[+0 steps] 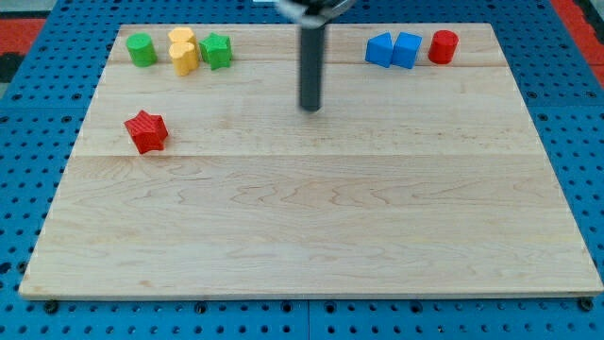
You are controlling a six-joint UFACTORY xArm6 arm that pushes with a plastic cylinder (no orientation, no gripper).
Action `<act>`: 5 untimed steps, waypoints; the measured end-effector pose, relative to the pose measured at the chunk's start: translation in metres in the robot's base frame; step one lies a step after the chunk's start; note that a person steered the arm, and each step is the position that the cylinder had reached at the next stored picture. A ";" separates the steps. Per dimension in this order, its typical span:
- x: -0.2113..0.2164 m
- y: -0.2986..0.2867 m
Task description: Push the red star towards left side of blue triangle
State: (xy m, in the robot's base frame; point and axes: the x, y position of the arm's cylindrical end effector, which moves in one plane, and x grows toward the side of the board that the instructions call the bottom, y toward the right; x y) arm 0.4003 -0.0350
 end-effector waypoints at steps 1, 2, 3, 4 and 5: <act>0.048 -0.139; 0.042 -0.244; 0.013 -0.229; 0.013 -0.229; 0.013 -0.229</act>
State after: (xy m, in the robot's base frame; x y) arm 0.4136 -0.2644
